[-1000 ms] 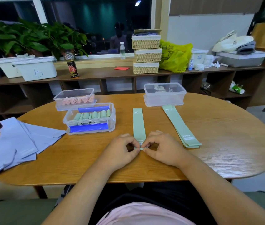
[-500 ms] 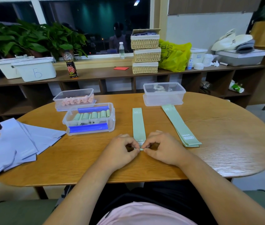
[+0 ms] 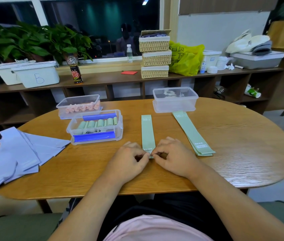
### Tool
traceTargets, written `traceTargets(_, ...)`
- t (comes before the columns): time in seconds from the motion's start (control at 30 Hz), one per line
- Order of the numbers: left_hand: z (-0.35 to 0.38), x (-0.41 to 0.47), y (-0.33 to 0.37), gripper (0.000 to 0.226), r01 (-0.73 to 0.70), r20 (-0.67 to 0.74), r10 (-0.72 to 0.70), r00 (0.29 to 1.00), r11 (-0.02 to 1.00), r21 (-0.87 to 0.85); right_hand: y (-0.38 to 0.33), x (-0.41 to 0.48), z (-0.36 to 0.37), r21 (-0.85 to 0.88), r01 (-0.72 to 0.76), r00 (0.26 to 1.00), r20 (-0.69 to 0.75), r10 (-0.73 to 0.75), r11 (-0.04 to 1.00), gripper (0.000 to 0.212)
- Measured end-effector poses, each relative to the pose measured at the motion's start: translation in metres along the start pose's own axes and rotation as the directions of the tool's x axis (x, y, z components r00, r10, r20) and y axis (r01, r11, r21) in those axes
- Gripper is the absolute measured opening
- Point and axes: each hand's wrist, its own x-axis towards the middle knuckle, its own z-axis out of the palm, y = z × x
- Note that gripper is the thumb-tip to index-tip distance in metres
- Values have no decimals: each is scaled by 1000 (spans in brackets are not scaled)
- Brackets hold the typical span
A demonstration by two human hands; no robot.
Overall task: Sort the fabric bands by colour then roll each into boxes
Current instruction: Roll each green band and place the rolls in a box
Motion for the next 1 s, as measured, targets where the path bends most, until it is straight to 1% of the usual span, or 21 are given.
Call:
traceTargets(0.2,1,-1,1,32,1,-9,-1,1000,1000,-6,1,-3,0,62,10,1000,-29,-8,998,11)
traceTargets(0.37,0,-1,0,31,12,-3,-12,1000,999,-42,1,-3,-1,90,29,999,-18,-27,996,6)
traceTargets(0.5,-1,-1,2,26,11,11,-11,1000,1000,-13,0,-3,-2,48,26,1000,-13,-26,999,11)
traceTargets(0.73,0,-1,2,29,4,-1,-3,1000,996,85,-3,-1,-2,-68,15,1000,-4,-15,998,23)
traceTargets(0.9,3,-2,1,37,-9,-21,12,1000,985,174,-5,0,-2,-125,15,1000,-2,-16,992,25)
traceTargets(1.0,2,-1,2,38,-16,-16,20,1000,972,233,-6,-2,-4,-100,36,999,-19,-38,994,22)
